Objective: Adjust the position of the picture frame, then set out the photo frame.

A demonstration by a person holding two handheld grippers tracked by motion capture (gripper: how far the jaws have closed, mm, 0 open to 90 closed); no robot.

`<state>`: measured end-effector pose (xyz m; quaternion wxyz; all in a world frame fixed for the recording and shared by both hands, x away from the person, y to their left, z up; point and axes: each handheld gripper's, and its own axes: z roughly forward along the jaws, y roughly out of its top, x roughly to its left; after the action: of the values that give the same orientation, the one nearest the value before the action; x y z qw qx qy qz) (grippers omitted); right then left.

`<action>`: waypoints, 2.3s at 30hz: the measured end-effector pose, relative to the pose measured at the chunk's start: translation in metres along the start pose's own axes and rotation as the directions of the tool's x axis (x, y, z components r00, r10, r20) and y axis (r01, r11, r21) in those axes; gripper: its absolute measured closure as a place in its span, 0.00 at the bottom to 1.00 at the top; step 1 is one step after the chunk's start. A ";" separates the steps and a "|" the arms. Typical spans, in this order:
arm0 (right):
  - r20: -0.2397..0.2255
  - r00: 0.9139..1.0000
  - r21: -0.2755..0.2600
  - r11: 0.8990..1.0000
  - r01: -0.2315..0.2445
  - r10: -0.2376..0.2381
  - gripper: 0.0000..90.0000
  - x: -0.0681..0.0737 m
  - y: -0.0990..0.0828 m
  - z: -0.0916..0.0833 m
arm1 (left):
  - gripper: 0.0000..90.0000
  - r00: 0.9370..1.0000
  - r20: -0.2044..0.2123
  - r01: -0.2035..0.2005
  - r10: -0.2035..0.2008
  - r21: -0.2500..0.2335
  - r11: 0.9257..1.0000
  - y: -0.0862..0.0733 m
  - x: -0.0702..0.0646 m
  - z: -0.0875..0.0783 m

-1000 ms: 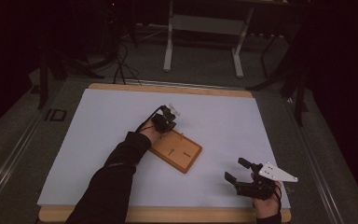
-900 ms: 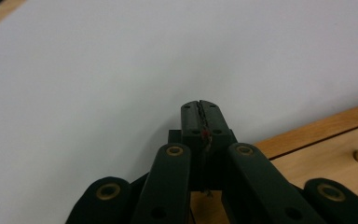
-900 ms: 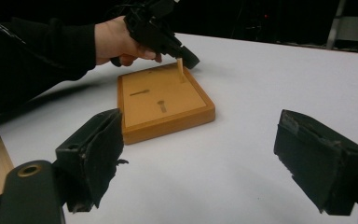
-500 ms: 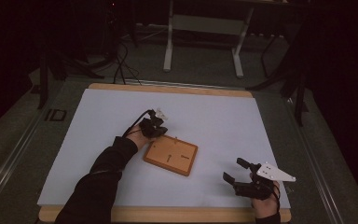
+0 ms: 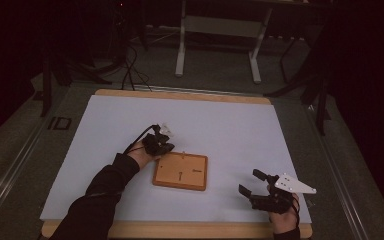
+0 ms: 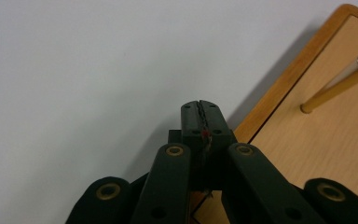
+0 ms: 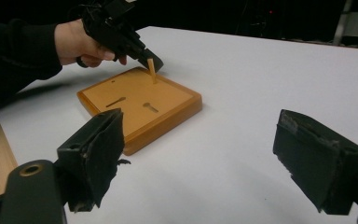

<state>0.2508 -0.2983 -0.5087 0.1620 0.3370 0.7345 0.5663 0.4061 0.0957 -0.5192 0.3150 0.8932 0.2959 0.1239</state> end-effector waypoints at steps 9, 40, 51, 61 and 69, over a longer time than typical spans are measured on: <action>0.006 1.000 -0.002 1.000 -0.001 0.001 0.18 0.001 0.000 0.001 | 1.00 1.000 0.014 0.008 -0.008 0.002 1.000 -0.007 -0.003 -0.005; 0.014 0.998 0.008 0.998 0.067 -0.067 0.19 0.009 0.004 0.004 | 0.67 0.994 0.100 0.056 -0.039 -0.170 0.984 -0.024 -0.004 -0.056; -0.020 0.993 0.005 0.993 0.114 -0.114 0.17 0.012 0.003 0.008 | 0.64 0.984 0.177 0.018 0.022 -0.218 0.976 -0.020 -0.025 -0.061; -0.010 0.996 0.028 0.995 0.091 -0.090 0.13 0.016 0.005 0.013 | 0.61 0.981 0.188 0.003 0.047 -0.259 0.966 -0.020 -0.033 -0.058; -0.049 0.989 0.060 0.988 0.143 -0.140 0.14 0.029 0.005 0.020 | 0.59 0.982 0.179 -0.014 0.060 -0.249 0.969 -0.015 -0.034 -0.038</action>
<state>0.2439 -0.2631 -0.5064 0.1744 0.2762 0.7776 0.5372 0.3567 0.1026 -0.5002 0.4471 0.8603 0.2307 0.0819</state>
